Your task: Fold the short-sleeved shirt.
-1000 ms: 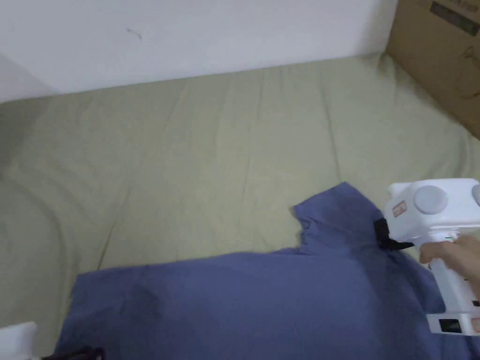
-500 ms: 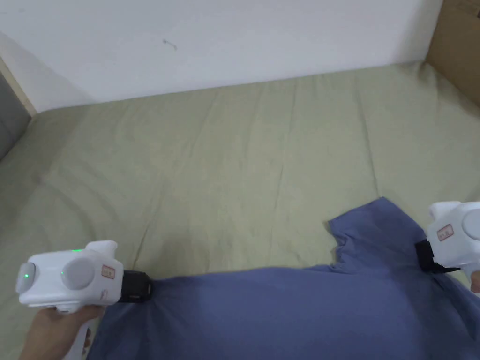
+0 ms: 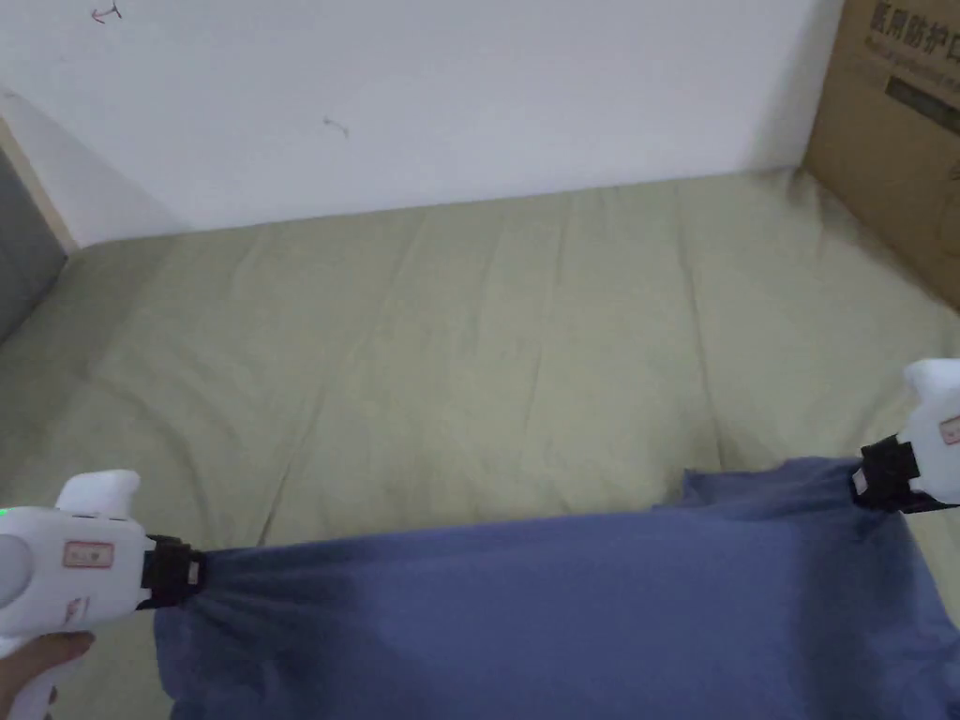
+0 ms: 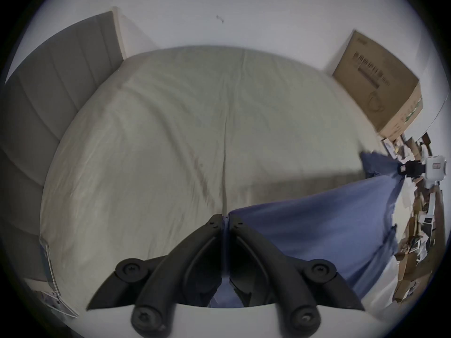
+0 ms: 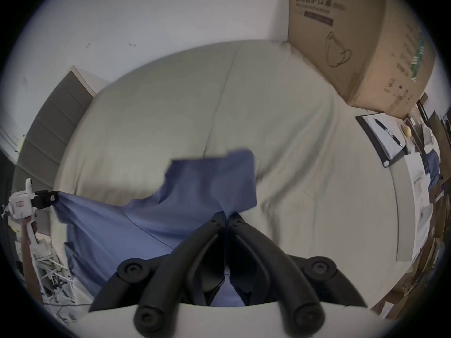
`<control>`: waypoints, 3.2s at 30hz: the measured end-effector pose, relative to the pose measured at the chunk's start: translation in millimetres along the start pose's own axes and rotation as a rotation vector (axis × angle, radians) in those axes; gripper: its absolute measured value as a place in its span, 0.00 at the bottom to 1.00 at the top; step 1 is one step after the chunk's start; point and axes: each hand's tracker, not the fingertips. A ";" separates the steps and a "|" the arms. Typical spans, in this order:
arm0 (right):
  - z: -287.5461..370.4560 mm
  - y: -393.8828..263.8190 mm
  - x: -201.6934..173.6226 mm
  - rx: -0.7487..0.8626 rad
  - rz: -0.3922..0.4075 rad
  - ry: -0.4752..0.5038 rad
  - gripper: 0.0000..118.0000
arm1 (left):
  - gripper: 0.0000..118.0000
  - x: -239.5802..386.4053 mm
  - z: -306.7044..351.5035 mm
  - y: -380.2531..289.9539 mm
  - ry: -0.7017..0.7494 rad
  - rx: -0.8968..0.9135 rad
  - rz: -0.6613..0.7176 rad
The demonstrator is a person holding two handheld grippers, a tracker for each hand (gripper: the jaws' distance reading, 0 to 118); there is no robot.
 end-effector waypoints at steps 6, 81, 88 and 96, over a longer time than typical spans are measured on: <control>71.0 -83.5 0.6 0.015 0.016 0.049 0.01 | 0.02 -7.1 69.9 -66.3 -0.036 0.034 0.008; 63.1 -218.9 -136.1 0.059 0.036 0.224 0.00 | 0.05 22.4 107.5 -143.7 -0.568 0.017 0.424; 81.5 -230.5 -71.5 0.131 -0.128 0.173 0.00 | 0.05 159.8 79.1 -110.8 -0.700 -0.077 0.245; 98.4 -256.8 -0.7 0.165 -0.257 0.045 0.00 | 0.07 270.0 -21.7 -114.6 -0.704 -0.290 0.062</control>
